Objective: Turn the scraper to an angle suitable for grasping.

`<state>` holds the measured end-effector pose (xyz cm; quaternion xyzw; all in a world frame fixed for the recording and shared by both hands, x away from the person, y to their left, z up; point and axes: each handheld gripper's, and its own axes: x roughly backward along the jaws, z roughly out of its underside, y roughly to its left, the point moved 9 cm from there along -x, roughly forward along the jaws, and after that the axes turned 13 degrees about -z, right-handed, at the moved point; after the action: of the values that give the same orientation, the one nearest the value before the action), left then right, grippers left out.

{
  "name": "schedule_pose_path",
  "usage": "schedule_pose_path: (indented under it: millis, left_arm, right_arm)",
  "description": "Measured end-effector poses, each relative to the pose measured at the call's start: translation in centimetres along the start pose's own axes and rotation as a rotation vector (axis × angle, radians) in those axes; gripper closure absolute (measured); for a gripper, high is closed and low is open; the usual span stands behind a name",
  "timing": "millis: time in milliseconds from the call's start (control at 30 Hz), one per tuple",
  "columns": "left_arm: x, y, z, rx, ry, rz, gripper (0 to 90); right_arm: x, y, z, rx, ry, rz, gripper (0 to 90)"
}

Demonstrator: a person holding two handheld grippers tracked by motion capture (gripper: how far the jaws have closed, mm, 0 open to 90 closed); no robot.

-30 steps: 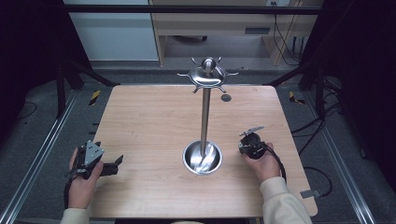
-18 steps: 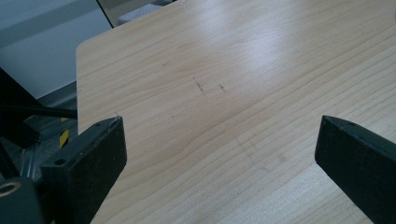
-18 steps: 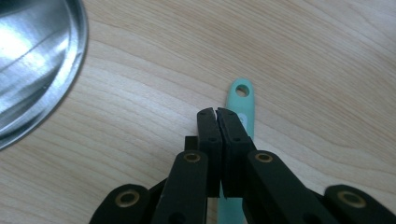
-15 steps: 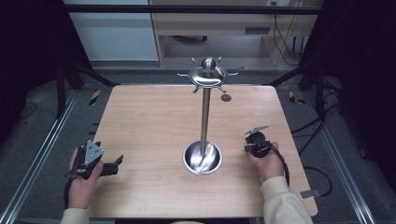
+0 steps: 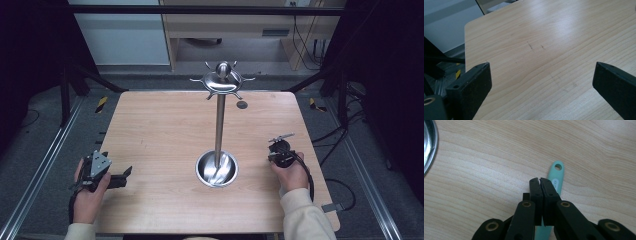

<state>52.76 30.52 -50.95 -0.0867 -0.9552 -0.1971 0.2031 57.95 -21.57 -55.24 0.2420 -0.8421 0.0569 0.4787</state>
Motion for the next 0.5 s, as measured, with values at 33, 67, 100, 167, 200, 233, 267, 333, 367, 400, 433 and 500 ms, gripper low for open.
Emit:
schedule_pose_path:
  millis: [33, 67, 100, 167, 200, 233, 267, 333, 367, 400, 433, 500]
  left_arm:
    - [0.0, 0.0, 0.0, 0.001, 0.0, 0.0, 2.0]
    - [0.0, 0.0, 0.0, 0.0, 0.001, 0.0, 2.0]
    - [0.0, 0.0, 0.0, 0.0, 0.001, 0.0, 2.1]
    - [0.0, -0.1, 0.0, 0.0, 0.002, 0.001, 2.0]
    - [0.0, -0.1, 0.0, 0.001, 0.001, 0.002, 2.0]
    - [0.0, -0.1, 0.0, 0.001, 0.001, 0.002, 2.0]
    - [0.1, -0.2, 0.0, 0.003, -0.001, 0.002, 2.0]
    - [0.1, -0.2, 0.0, 0.004, -0.001, 0.001, 2.0]
    - [0.1, -0.2, 0.0, 0.006, -0.003, 0.0, 2.0]
    - [0.2, -0.2, -0.1, 0.008, -0.005, 0.002, 2.0]
    - [0.2, -0.3, 0.0, 0.006, -0.004, 0.001, 2.0]
    - [0.1, -0.3, 0.0, 0.002, -0.001, 0.004, 2.0]
  right_arm:
    - [0.1, 0.1, 0.0, -0.001, -0.002, -0.004, 88.3]
    - [0.2, 0.1, -0.2, 0.007, -0.012, -0.009, 88.1]
    - [0.2, 0.1, -0.2, 0.007, -0.012, -0.009, 88.1]
    - [0.7, 0.4, -0.6, 0.003, -0.044, -0.025, 87.7]
    - [0.7, 0.4, -0.6, 0.003, -0.044, -0.025, 87.7]
    - [0.8, 0.4, -0.7, 0.003, -0.049, -0.022, 87.6]
    - [1.0, 0.2, -0.8, 0.001, -0.053, -0.01, 87.2]
    - [1.1, 0.1, -0.7, -0.001, -0.054, -0.007, 87.0]
    - [1.4, -0.2, -0.7, -0.013, -0.06, -0.002, 86.3]
    - [1.5, -0.3, -0.8, -0.016, -0.062, 0.001, 85.7]
    - [1.6, -0.3, -0.8, -0.023, -0.061, 0.005, 84.8]
    - [1.7, -0.5, -0.8, -0.027, -0.058, 0.014, 82.5]
